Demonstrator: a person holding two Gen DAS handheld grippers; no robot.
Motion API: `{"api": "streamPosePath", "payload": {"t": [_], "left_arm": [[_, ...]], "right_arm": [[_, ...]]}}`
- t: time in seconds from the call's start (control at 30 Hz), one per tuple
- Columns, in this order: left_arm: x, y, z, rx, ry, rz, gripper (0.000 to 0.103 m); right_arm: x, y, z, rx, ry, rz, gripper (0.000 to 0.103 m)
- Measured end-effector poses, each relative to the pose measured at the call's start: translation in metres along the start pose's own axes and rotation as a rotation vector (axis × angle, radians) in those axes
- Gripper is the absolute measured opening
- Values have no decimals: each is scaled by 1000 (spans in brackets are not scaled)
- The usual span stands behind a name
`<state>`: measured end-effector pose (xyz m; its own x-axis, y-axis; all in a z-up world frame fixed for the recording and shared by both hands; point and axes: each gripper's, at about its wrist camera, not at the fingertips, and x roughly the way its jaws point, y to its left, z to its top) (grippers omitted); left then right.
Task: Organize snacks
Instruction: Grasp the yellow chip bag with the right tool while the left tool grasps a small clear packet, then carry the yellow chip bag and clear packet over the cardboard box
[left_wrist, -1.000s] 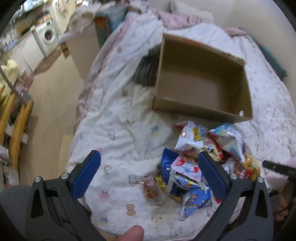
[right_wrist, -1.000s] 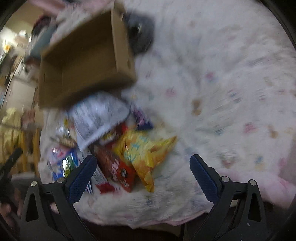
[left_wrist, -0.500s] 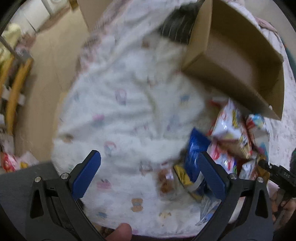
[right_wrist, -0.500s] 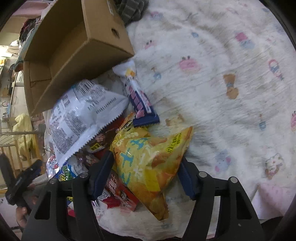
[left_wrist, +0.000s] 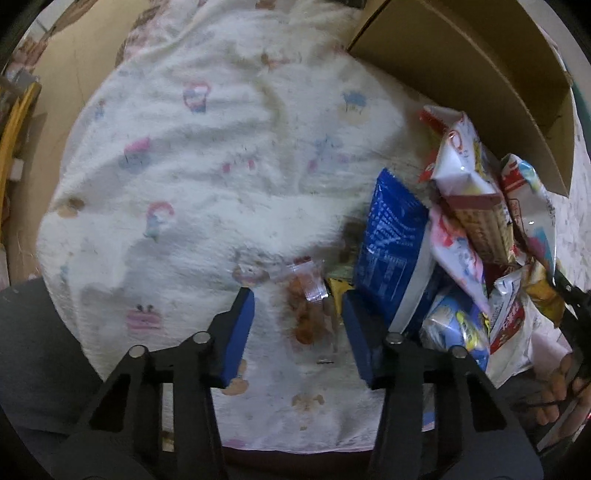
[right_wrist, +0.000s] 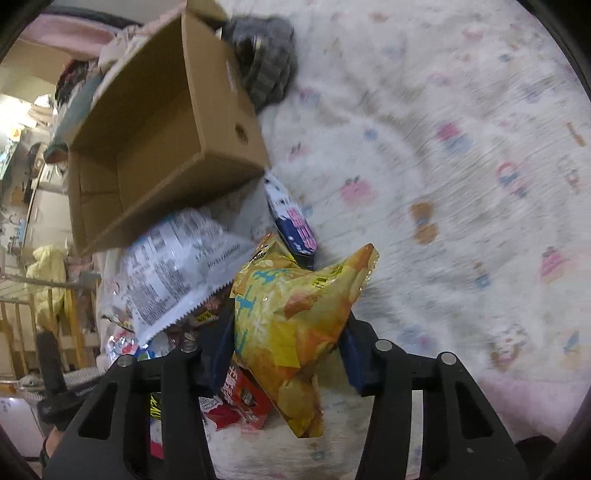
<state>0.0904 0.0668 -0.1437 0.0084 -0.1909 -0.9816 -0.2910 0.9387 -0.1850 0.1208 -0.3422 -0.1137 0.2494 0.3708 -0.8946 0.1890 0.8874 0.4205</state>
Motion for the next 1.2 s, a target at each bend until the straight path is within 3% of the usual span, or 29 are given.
{"api": "streamPosePath", "payload": {"t": [0.2,0.37,0.5,0.7,0.9,1.2], "left_arm": [[11,-3,-3,35,-3,-2,17],[-5,-18,-5,83,-31,25,16],[-35,-21,2,103,-116,35,16],[-94,-28,19,133,-244,3,16],[-133,-47,39,195,-300,-35,16],[-146,-95,89,237,-394,-70,16]], "right_arm": [[-35,3,-9,-46,-99,-1,51],[-47,22,-19,-72,-162,88,51],[-69,42,-20,-130,-222,171,51],[-88,60,-12,-175,-265,229,51],[-93,80,4,-224,-292,243,51],[-71,115,52,-289,-289,218,51]]}}
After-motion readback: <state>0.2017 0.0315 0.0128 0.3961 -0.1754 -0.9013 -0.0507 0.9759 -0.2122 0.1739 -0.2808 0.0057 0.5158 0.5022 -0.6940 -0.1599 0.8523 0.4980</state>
